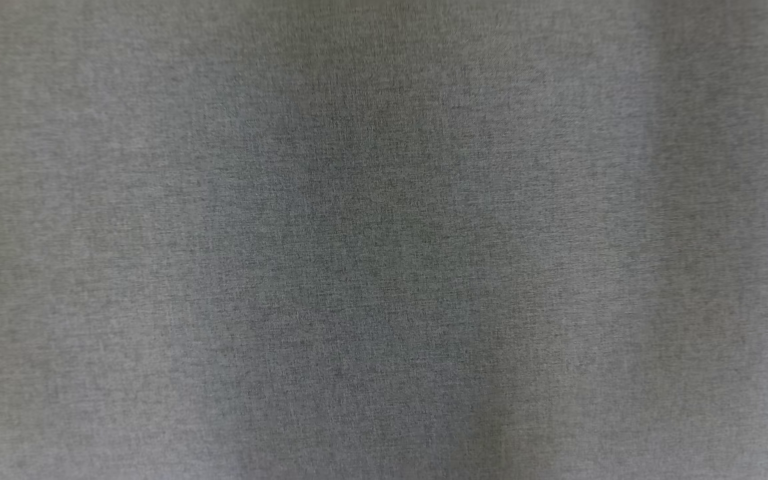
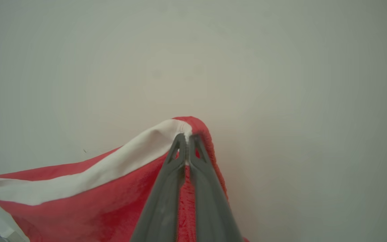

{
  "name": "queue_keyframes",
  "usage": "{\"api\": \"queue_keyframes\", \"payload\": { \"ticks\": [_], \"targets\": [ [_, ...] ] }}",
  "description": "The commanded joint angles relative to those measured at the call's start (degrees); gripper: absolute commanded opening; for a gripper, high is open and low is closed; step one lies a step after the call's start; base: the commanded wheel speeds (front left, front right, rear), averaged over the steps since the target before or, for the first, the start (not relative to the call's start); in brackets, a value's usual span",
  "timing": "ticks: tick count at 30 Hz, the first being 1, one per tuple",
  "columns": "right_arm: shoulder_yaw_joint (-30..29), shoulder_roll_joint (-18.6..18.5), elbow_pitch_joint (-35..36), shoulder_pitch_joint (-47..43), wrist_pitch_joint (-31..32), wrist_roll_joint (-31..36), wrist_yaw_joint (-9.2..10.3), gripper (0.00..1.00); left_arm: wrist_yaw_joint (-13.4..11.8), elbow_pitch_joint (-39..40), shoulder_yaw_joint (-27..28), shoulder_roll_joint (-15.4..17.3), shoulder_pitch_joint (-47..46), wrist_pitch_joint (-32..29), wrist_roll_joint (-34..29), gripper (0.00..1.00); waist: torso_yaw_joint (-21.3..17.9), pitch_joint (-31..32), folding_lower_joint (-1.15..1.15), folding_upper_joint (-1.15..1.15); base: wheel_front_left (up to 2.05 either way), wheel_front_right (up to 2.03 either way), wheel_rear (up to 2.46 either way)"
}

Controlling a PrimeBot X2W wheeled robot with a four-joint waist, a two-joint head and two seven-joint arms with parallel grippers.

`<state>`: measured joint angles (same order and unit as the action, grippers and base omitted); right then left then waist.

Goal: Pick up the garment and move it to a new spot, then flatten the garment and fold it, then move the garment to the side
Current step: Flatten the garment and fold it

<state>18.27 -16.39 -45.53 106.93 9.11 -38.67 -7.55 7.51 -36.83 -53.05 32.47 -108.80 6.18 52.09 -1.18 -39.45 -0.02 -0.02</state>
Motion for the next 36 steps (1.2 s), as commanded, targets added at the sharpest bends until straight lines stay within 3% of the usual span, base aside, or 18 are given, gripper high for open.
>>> {"api": "queue_keyframes", "payload": {
  "ticks": [1, 6, 12, 15, 22, 26, 36],
  "targets": [
    [0.88, -0.78, 0.52, -0.68, -0.33, -1.66, 0.13, 0.00, -0.15, 0.16, -1.77, 1.15, -0.43, 1.99, 1.37, 0.00, -0.17, -1.81, 0.02, 0.02, 0.00, 0.00, 0.00],
    [5.09, -3.83, 5.19, -6.54, -0.15, -6.42, 0.13, 0.00, -0.15, 3.00, -6.92, 3.67, 3.89, 6.58, 3.80, 0.00, -0.29, -0.79, 0.02, 0.02, 0.00, 0.00, 0.00],
    [9.00, -8.55, 13.71, -17.85, 0.42, -12.73, 0.13, 0.00, -0.15, 7.45, -7.01, 5.96, 12.55, 8.88, 6.67, 0.00, -0.49, 2.99, 0.02, 0.02, 0.00, 0.00, 0.00],
    [10.32, -11.42, 19.56, -26.67, 0.29, -16.34, 0.13, 0.00, -0.17, 11.52, -4.24, 7.08, 20.17, 9.07, 6.20, 0.00, -0.66, 6.06, 0.02, 0.02, 0.00, 0.00, 0.00],
    [7.93, -18.70, 32.29, -51.40, -1.65, -22.12, 0.13, 0.00, -4.21, 23.79, 4.16, 7.37, 44.43, 9.04, 1.14, 0.00, 0.67, 13.18, 0.02, 0.02, 0.00, 0.00, 0.00],
    [4.69, -19.94, 37.43, -65.00, -3.44, -23.44, 0.13, 0.00, -5.97, 28.59, 5.77, 7.48, 57.34, 9.04, -1.75, 0.00, 0.59, 16.65, 0.02, 0.02, 0.00, 0.00, 0.00],
    [-4.31, -15.30, 43.85, -95.29, -6.62, -23.40, 0.13, 0.00, -7.44, 31.35, 11.47, 3.63, 81.92, 9.05, -6.38, 0.00, 1.32, 25.19, 0.02, 0.02, 0.00, 0.00, 0.00]
  ]
}}
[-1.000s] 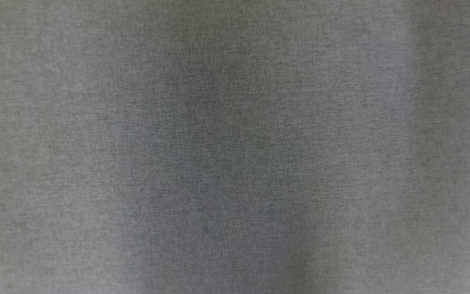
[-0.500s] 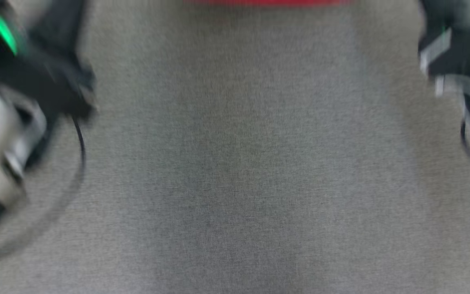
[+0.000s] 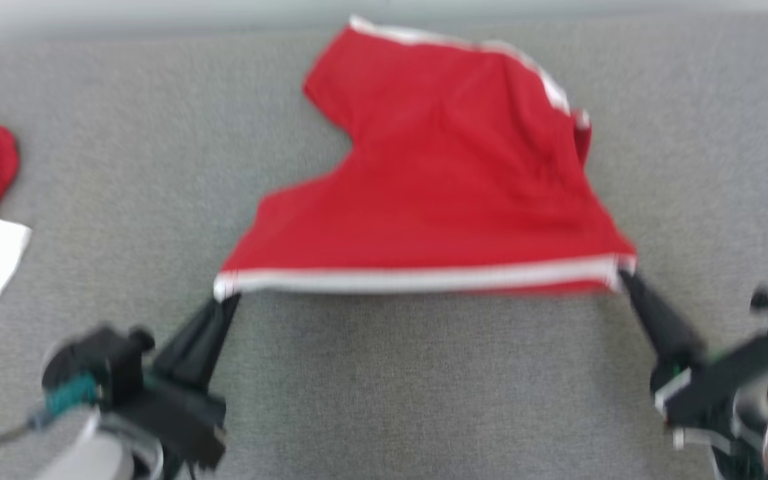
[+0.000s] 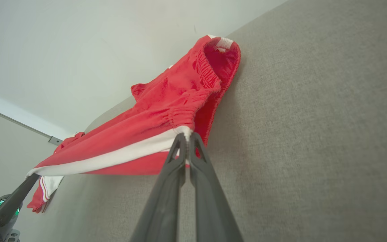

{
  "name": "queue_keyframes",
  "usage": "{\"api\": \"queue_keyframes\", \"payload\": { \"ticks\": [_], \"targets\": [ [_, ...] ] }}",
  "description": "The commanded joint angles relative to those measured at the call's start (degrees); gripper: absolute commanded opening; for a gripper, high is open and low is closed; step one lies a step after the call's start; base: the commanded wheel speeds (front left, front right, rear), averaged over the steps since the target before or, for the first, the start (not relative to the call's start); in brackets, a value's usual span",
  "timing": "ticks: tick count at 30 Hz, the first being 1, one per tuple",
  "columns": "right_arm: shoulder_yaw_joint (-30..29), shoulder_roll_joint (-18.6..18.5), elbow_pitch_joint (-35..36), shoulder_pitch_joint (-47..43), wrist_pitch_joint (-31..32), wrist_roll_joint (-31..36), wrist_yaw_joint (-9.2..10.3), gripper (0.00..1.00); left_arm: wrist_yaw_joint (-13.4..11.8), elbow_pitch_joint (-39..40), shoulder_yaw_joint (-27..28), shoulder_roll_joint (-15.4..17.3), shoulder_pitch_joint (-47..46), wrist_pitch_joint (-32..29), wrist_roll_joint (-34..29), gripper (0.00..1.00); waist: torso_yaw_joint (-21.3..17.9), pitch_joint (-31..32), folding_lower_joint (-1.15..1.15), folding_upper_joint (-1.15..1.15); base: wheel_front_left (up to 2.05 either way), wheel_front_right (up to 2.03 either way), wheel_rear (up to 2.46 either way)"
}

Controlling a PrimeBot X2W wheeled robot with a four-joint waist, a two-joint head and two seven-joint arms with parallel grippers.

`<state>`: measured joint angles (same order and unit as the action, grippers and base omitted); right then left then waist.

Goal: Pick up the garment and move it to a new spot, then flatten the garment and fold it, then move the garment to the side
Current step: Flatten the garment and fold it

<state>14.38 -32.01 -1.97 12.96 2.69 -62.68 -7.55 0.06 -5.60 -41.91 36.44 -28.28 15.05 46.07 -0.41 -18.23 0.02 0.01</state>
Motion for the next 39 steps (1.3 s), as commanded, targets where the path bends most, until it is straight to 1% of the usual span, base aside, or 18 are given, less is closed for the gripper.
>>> {"api": "queue_keyframes", "payload": {
  "ticks": [1, 6, 7, 9, 12, 16, 17, 21, 24, 26, 30, 35, 39],
  "targets": [
    [-0.89, 0.97, 0.90, -3.76, 0.16, 0.58, 0.13, 0.00, -0.13, 0.01, 1.25, -0.52, 3.69, 0.18, -0.72, 0.00, 0.45, 4.81, -0.02, -0.01, 0.00, 0.00, 0.00],
    [-4.22, 3.54, 2.89, -13.14, 1.32, 2.53, 0.13, 0.00, -0.72, -0.41, 4.48, -3.07, 13.90, 0.18, -3.52, 0.00, -0.10, 7.71, -0.02, -0.01, 0.00, 0.00, 0.00],
    [-4.93, 4.63, 4.03, -15.81, 2.40, 3.32, 0.13, 0.00, -0.91, -0.54, 5.58, -3.89, 17.11, 0.18, -5.00, 0.00, -0.31, 8.36, -0.02, -0.01, 0.00, 0.00, 0.00],
    [-5.51, 5.60, 5.20, -18.34, 3.94, 4.08, 0.13, 0.00, -0.58, -0.70, 6.73, -4.71, 19.80, 0.18, -6.18, 0.00, -0.38, 8.88, -0.02, -0.01, 0.00, 0.00, 0.00],
    [-6.74, 7.04, 6.62, -22.01, 6.16, 4.77, 0.13, 0.00, -1.17, -0.56, 8.77, -5.23, 23.42, 0.18, -7.20, 0.00, -0.38, 9.73, -0.02, -0.01, 0.00, 0.00, 0.00],
    [-8.16, 8.78, 8.40, -26.85, 9.16, 5.54, 0.13, 0.00, -0.61, -1.00, 10.08, -4.76, 26.81, 0.18, -9.55, 0.00, 0.00, 10.21, -0.02, -0.01, 0.00, 0.00, 0.00],
    [-8.16, 8.78, 8.40, -26.85, 9.16, 5.54, 0.13, 0.00, -0.61, -1.00, 10.08, -4.76, 26.81, 0.18, -9.55, 0.00, 0.00, 10.21, -0.02, -0.01, 0.00, 0.00, 0.00],
    [-8.44, 10.97, 10.41, -30.60, 11.51, 5.87, 0.13, 0.00, -0.28, -0.19, 10.58, -5.45, 29.08, 0.18, -10.15, 0.00, 0.53, 10.29, -0.02, -0.01, 0.00, 0.00, 0.00],
    [-8.43, 12.17, 11.66, -31.79, 12.78, 6.52, 0.13, 0.00, -0.16, 0.27, 11.11, -5.75, 29.78, 0.18, -10.79, 0.00, 0.65, 10.02, -0.02, -0.01, 0.00, 0.00, 0.00],
    [-8.08, 12.63, 12.37, -31.45, 13.42, 7.08, 0.13, 0.00, -0.03, 0.30, 11.10, -5.39, 29.55, 0.19, -11.57, 0.00, 0.57, 9.84, -0.02, -0.01, 0.00, 0.00, 0.00],
    [-8.00, 12.99, 14.09, -29.85, 14.22, 7.61, 0.13, 0.00, 1.02, 1.04, 10.98, -3.83, 25.64, -0.59, -13.27, 0.00, 0.30, 9.26, -0.02, -0.01, 0.00, 0.00, 0.00],
    [-7.65, 13.49, 15.08, -26.09, 14.74, 7.31, 0.13, 0.00, 3.63, 1.91, 10.76, -0.81, 18.13, -3.96, -15.24, 0.00, -1.06, 8.11, -0.02, -0.01, 0.00, 0.00, 0.00],
    [-7.13, 13.99, 14.50, -21.52, 14.65, 6.73, 0.13, 0.00, 5.86, 1.90, 9.79, 1.48, 10.57, -7.64, -16.25, 0.00, -3.03, 6.31, -0.02, -0.01, 0.00, 0.00, 0.00]
  ]
}}
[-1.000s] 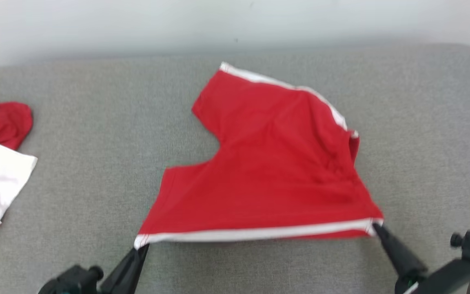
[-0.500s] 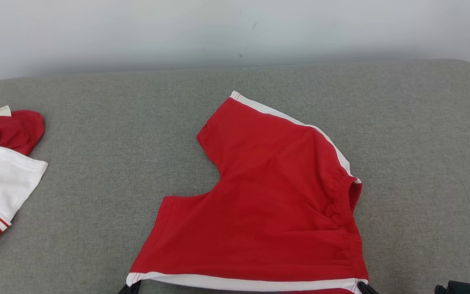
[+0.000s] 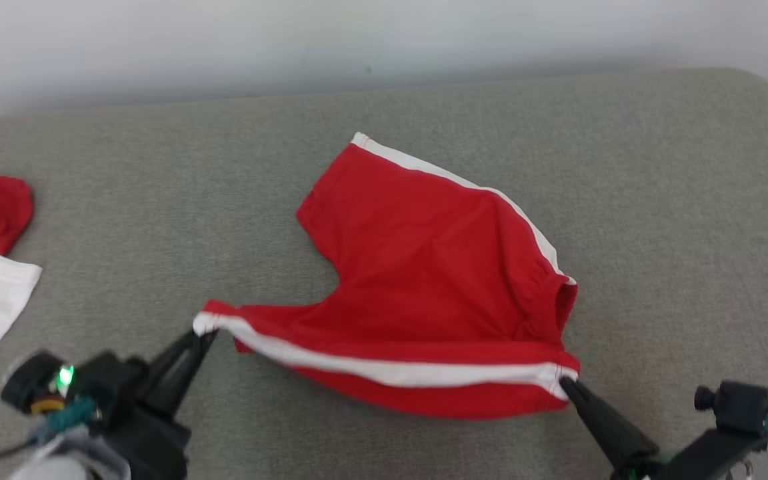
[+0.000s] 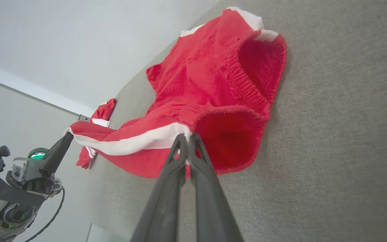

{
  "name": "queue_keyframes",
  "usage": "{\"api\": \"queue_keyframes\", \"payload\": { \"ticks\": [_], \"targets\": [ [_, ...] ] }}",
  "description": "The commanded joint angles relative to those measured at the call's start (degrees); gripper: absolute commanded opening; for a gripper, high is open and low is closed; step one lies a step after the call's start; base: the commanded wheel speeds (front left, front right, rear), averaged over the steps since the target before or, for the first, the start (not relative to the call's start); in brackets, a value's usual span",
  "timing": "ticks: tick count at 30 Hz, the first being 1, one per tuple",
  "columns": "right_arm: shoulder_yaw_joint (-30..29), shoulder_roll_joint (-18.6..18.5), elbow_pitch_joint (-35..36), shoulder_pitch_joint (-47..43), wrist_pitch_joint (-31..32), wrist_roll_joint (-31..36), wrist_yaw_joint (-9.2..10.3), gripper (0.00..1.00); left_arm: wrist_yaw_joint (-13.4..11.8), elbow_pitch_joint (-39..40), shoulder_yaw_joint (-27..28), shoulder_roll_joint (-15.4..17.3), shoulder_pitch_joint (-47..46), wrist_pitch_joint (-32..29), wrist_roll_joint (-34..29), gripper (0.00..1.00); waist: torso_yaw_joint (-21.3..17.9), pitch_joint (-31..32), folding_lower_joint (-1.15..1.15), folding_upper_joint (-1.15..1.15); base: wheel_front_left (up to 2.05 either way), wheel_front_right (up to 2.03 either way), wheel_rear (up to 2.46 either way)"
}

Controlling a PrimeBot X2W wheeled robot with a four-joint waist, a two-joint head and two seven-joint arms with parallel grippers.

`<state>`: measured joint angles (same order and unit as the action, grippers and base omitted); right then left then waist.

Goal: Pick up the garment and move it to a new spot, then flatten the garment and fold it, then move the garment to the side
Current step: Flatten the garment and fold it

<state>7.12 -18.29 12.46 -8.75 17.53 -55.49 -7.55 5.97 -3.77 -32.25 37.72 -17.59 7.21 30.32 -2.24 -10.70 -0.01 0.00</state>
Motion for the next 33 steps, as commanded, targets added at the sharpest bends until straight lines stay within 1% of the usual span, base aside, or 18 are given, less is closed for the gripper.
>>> {"api": "queue_keyframes", "payload": {
  "ticks": [1, 5, 7, 9, 14, 18, 21, 22, 23, 28, 33],
  "targets": [
    [0.04, 0.30, -0.38, 1.47, -0.41, -0.43, 0.13, 0.00, 0.37, -0.27, -0.36, 0.69, -2.35, -0.80, -0.58, 0.00, -1.68, -1.78, 0.01, 0.00, 0.00, 0.00, 0.00],
    [0.58, 1.32, -2.31, 7.16, -2.08, 0.18, 0.13, 0.00, 1.30, -2.04, -2.71, 2.48, -10.68, -4.40, 0.07, 0.00, -4.15, -4.73, 0.01, 0.00, 0.00, 0.00, 0.00],
    [1.12, 2.01, -3.62, 9.91, -3.21, 0.28, 0.13, 0.00, 1.54, -2.87, -4.51, 3.14, -14.94, -6.08, 0.56, 0.00, -5.42, -6.34, 0.01, 0.00, 0.00, 0.00, 0.00],
    [1.81, 2.52, -5.07, 12.64, -4.54, 0.80, 0.13, 0.00, 1.54, -3.48, -7.44, 4.10, -19.34, -7.75, 1.72, 0.00, -6.59, -7.92, 0.01, 0.00, 0.00, 0.00, 0.00],
    [4.13, 3.95, -8.50, 18.61, -8.28, 1.32, 0.13, 0.00, 1.37, -6.09, -13.49, 6.86, -30.14, -9.86, 4.65, 0.00, -9.56, -11.60, 0.01, 0.00, 0.00, 0.00, 0.00],
    [6.44, 3.81, -10.66, 22.83, -10.90, 1.37, 0.13, 0.00, 1.38, -8.73, -17.82, 8.80, -38.26, -10.78, 6.66, 0.00, -11.71, -13.95, 0.01, 0.00, 0.00, 0.00, 0.00],
    [6.76, 4.18, -11.90, 25.46, -13.45, 0.46, 0.13, 0.00, 1.38, -11.08, -20.94, 9.37, -43.82, -11.28, 7.89, 0.00, -12.90, -15.32, 0.01, 0.00, 0.00, 0.00, 0.00],
    [6.76, 4.18, -11.90, 25.46, -13.45, 0.46, 0.13, 0.00, 1.38, -11.08, -20.94, 9.37, -43.82, -11.28, 7.89, 0.00, -12.90, -15.32, 0.01, 0.00, 0.00, 0.00, 0.00],
    [6.86, 4.26, -12.22, 26.22, -14.31, 0.23, 0.13, 0.00, 1.38, -11.90, -22.01, 9.36, -45.79, -11.43, 8.41, 0.00, -13.25, -15.75, 0.01, 0.00, 0.00, 0.00, 0.00],
    [8.17, 4.43, -14.17, 29.51, -17.36, -0.29, 0.13, 0.00, 1.38, -16.21, -28.34, 8.58, -53.38, -12.66, 10.91, 0.00, -14.73, -17.68, 0.01, 0.00, 0.00, 0.00, 0.00],
    [9.99, 5.20, -15.29, 32.76, -19.84, -0.54, 0.13, 0.00, 1.38, -21.71, -33.36, 7.52, -58.78, -12.64, 12.90, 0.00, -16.20, -19.38, 0.01, 0.00, 0.00, 0.00, 0.00]
  ]
}}
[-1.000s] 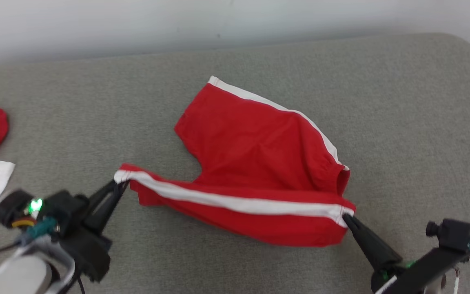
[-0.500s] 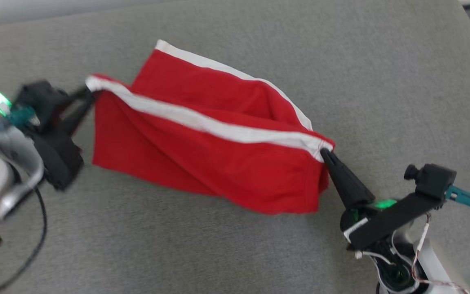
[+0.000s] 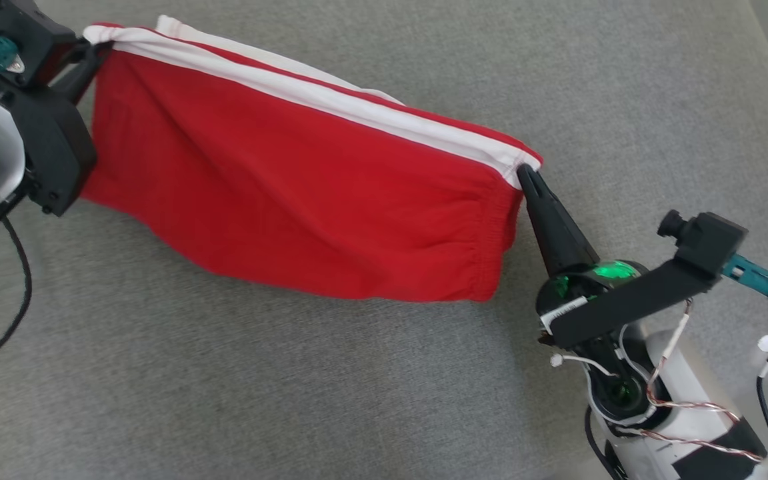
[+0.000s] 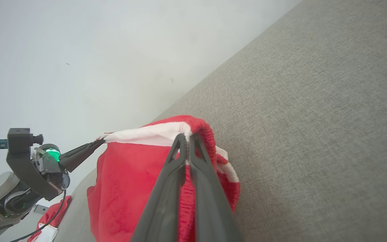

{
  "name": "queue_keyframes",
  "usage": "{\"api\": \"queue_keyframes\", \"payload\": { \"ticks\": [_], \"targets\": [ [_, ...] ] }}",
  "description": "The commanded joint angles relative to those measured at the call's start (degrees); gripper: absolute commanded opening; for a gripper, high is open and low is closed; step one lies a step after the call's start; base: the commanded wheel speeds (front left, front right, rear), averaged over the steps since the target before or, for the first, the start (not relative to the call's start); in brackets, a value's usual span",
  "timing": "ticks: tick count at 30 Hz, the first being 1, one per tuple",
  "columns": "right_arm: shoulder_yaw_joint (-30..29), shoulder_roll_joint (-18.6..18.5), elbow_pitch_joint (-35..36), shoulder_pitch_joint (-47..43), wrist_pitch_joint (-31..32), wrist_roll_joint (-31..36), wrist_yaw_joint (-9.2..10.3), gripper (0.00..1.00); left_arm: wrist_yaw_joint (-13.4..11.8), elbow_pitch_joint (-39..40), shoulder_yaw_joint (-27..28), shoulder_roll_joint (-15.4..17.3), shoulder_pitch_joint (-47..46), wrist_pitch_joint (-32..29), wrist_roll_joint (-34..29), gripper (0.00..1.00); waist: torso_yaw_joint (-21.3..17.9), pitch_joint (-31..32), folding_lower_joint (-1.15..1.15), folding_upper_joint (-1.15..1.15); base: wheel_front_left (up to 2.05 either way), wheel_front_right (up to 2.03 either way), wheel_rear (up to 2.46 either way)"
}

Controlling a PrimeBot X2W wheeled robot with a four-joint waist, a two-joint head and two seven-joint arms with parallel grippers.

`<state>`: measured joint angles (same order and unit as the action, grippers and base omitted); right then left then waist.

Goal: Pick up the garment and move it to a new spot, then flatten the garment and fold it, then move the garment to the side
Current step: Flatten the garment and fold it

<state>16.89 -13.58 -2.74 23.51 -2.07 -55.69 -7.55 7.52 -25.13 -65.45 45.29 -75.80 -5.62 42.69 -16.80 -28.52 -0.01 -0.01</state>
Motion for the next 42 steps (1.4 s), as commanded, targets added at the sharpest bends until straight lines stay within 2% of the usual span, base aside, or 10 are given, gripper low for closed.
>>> {"api": "queue_keyframes", "payload": {
  "ticks": [1, 9, 10, 11, 12, 13, 14, 24, 31, 42],
  "targets": [
    [0.60, 0.67, -0.43, 1.09, -0.63, -0.20, 0.13, 0.00, -0.17, -1.49, -0.93, -0.32, -1.43, 0.48, 0.91, 0.00, -1.89, -1.76, 0.01, 0.01, 0.00, 0.00, 0.00],
    [2.47, 1.67, -4.40, 4.52, -2.91, 2.21, 0.13, 0.00, -0.17, -7.86, -6.18, -2.50, -5.33, 2.96, 2.46, 0.00, -2.45, -2.68, 0.01, 0.01, 0.00, 0.00, 0.00],
    [2.78, 1.58, -4.67, 4.75, -2.89, 2.30, 0.13, 0.05, -0.17, -8.29, -6.52, -2.70, -5.61, 3.34, 2.08, 0.00, -2.40, -2.64, 0.01, 0.01, 0.00, 0.00, 0.00],
    [2.87, 1.50, -4.82, 4.86, -3.16, 2.50, 0.13, 0.26, -0.17, -9.18, -6.68, -2.80, -5.84, 4.12, 1.77, 0.00, -2.34, -2.50, 0.01, 0.01, 0.00, 0.00, 0.00],
    [3.01, 1.36, -4.89, 4.91, -3.38, 2.52, 0.13, 0.79, -0.18, -9.94, -6.82, -3.07, -6.00, 5.25, 1.65, 0.00, -2.27, -2.29, 0.01, 0.01, 0.00, 0.00, 0.00],
    [3.13, 1.24, -5.02, 4.78, -3.45, 2.46, 0.13, 1.00, -0.18, -10.73, -6.95, -3.50, -5.94, 6.35, 1.70, 0.59, -2.20, -1.92, 0.01, 0.01, 0.00, 0.00, 0.00],
    [3.29, 0.93, -5.09, 4.52, -3.41, 2.67, 0.13, 1.00, -0.17, -11.38, -7.12, -4.02, -5.57, 7.21, 1.89, 1.00, -2.06, -1.42, 0.01, 0.01, 0.00, 0.00, 0.00],
    [0.82, -3.72, -0.79, -1.48, -4.33, 9.13, 0.13, 1.00, -0.17, -14.91, -7.30, -6.60, -0.64, 15.63, 7.29, 1.00, 0.09, 6.72, 0.01, 0.01, 0.00, 0.00, 0.00],
    [-4.42, -1.86, 2.10, -5.61, -6.89, 14.27, 0.13, 1.00, -0.17, -15.94, -6.85, -6.80, 3.45, 18.93, 10.23, 1.00, 1.34, 11.57, 0.01, 0.01, 0.00, 0.00, 0.00],
    [-3.64, 1.25, -0.32, -10.19, -12.16, 24.22, 0.13, 1.00, -0.17, -17.38, -6.82, -8.02, 9.48, 18.59, 13.88, 1.00, 1.62, 14.91, 0.01, 0.01, 0.00, 0.00, 0.00]
  ]
}}
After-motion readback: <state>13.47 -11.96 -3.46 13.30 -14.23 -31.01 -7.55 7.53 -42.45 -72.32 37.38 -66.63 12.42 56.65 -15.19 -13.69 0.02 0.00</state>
